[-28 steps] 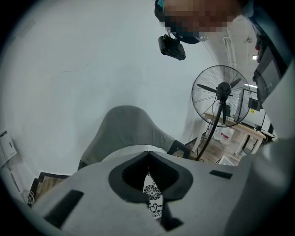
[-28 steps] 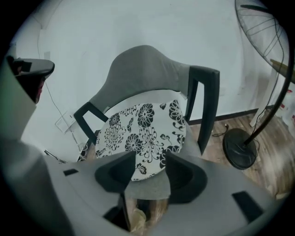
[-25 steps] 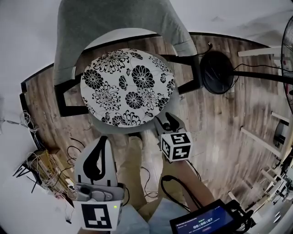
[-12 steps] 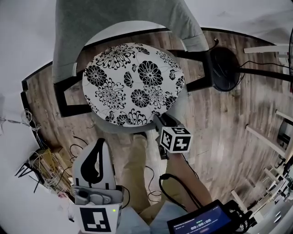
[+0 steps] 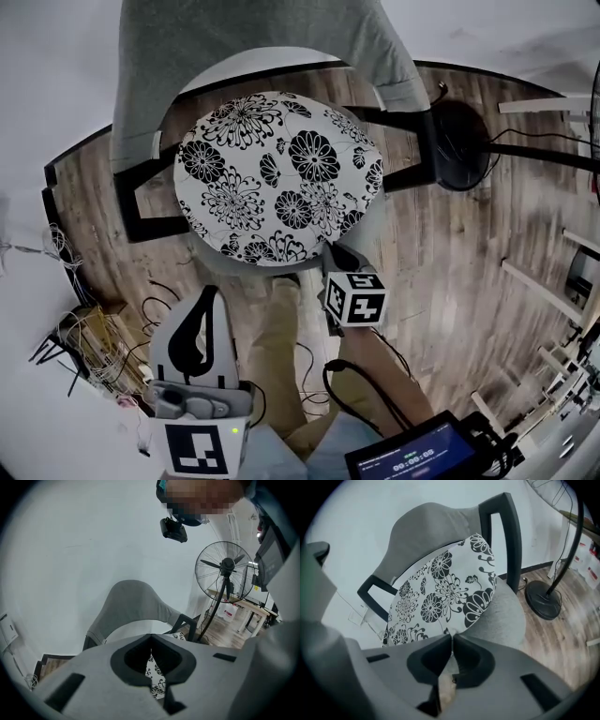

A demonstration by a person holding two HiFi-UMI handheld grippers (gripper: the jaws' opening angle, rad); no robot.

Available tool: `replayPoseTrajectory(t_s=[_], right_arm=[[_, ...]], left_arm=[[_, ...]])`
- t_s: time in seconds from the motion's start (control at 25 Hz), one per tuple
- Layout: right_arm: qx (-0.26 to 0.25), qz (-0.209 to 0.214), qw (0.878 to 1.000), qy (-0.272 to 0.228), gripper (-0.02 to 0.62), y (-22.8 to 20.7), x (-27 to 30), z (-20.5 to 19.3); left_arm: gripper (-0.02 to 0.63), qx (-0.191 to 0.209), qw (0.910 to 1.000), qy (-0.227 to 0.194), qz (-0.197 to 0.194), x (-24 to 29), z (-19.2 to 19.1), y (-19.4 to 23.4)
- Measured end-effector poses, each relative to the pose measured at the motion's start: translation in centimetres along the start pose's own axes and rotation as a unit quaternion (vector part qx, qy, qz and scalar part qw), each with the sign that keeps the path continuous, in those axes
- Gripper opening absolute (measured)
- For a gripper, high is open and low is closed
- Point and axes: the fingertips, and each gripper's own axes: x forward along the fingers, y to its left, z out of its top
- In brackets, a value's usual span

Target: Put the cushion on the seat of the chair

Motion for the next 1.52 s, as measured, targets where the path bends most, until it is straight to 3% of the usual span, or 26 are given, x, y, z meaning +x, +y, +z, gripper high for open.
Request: replayPoseTrajectory(t_s=[0.32, 0.84, 1.04, 1.36, 1.52], right_arm=[[0.026, 0.008, 0.999, 0.017, 0.02, 0.1, -2.3, -4.1], [0.038, 0.015, 0.999, 0.032, 0.021, -0.2, -1.5, -5.1], [0.045, 0.022, 0.998, 0.034, 0.115, -0.6, -2.0, -5.3], [0.018, 0.032, 0.999, 0.012, 0.126, -0.6, -7.4, -2.4], [-0.043, 0.055, 0.997, -0.028, 0.116, 1.4, -12.5, 1.8]], left_arm=[[0.009, 0.0, 1.0, -0.006, -0.001, -0.4, 0.2, -1.3], [0.009, 0.004, 1.0, -0.006, -0.003, -0.6, 0.8, -2.4], [0.009, 0.005, 0.9999, -0.013, -0.001, -0.8, 1.1, -2.9], [0.009, 0.01, 0.9986, -0.048, 0.019, -3.0, 4.7, -4.9], [0.009, 0.001, 0.9959, -0.08, 0.043, -5.4, 8.0, -7.0]])
